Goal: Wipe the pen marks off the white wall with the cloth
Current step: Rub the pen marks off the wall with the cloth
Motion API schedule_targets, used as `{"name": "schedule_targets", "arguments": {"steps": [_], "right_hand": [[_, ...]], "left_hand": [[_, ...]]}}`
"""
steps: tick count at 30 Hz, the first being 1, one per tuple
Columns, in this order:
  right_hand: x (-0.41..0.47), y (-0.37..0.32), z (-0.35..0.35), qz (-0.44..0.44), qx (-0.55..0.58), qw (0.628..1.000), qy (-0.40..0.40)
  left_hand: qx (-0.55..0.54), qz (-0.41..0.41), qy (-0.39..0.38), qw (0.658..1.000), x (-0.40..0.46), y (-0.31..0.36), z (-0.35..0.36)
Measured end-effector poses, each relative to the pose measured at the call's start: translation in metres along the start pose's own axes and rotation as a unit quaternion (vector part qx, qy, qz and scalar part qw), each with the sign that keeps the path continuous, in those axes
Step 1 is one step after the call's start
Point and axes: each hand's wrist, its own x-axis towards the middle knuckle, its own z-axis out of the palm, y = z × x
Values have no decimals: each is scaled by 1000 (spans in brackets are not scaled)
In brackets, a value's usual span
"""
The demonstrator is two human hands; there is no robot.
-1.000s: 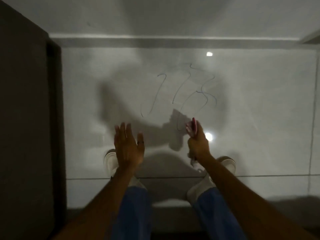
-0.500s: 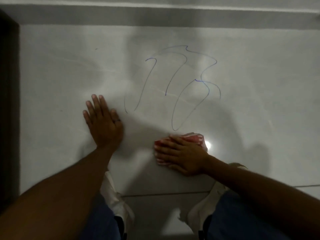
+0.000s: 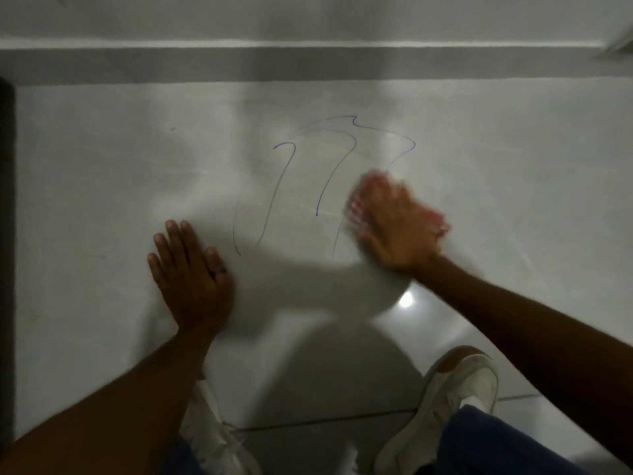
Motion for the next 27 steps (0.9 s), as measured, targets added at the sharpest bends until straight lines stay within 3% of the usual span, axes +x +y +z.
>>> {"name": "schedule_targets", "arguments": {"steps": [1,3,4,5,6,9,12,14,15,16,18,21,24,26,27], "right_hand": [[-22,-8,11,-149,-10,988,-45],[-58,-12,25,-432,-22,893,-128],[-63,-4,27,-517,-19,843,-145],[-59,6,24,-553,-17,818,-157],[-48,19,20,-549,-25,820,-160],[3,62,-3,-393,-51,913,-97],[56,98,-33,-107,-48,993,6],[84,103,-46,143,12,989,43],[95,96,-48,217,23,975,52],[102,83,-49,237,11,970,53],[102,50,-45,148,-17,988,32],[51,-7,-22,-125,-24,992,-20],[-24,-49,11,-418,46,903,-90],[-35,-49,18,-528,42,839,-126],[-27,-42,17,-551,36,823,-133]], "left_hand": [[-3,-4,-4,1000,0,0,0],[-7,-15,-10,1000,2,0,-1],[-11,-13,-12,1000,2,1,-1],[-14,-11,-13,1000,2,2,-2],[-13,-12,-12,1000,2,3,-3],[-6,-15,-2,1000,2,3,-1],[-3,-7,0,1000,2,0,1],[-2,-6,3,1000,2,-1,2],[0,-4,7,1000,2,-1,3],[2,-3,11,1000,1,-1,3],[4,-2,16,1000,2,-2,5],[4,1,19,1000,1,-5,7],[-5,-2,17,1000,0,-4,6],[-11,0,12,1000,0,-2,4],[-12,1,10,1000,0,-1,4]]}}
